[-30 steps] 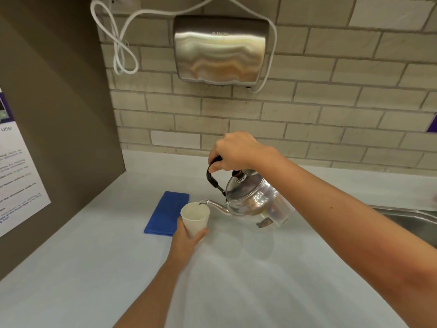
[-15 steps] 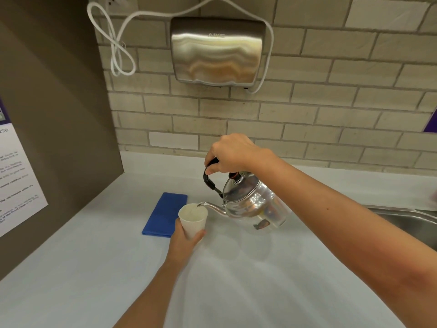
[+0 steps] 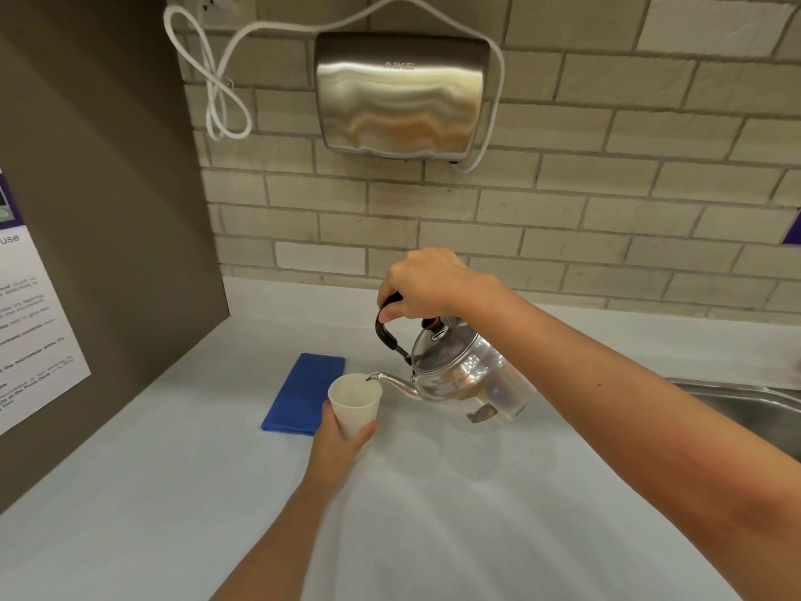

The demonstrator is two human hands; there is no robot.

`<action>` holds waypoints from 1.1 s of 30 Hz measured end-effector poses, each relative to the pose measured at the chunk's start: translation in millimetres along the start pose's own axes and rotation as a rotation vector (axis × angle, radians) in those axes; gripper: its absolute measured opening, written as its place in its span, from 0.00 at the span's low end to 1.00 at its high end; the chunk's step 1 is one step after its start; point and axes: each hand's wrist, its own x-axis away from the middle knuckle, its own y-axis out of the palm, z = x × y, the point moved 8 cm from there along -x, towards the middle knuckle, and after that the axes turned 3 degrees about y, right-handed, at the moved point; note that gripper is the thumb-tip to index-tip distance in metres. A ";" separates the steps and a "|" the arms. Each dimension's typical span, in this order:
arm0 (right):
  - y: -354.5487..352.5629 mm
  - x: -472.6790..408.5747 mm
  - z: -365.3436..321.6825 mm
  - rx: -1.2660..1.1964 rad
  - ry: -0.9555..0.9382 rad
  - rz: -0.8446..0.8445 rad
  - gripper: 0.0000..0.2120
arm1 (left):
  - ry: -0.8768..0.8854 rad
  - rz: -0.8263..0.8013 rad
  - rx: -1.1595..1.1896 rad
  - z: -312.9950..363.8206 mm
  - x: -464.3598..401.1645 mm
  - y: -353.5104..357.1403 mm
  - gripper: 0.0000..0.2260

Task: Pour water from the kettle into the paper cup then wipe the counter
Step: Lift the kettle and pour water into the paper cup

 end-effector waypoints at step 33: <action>-1.0 -7.6 -16.7 0.056 -0.072 -0.038 0.13 | -0.010 0.011 0.017 3.5 2.4 -0.8 0.34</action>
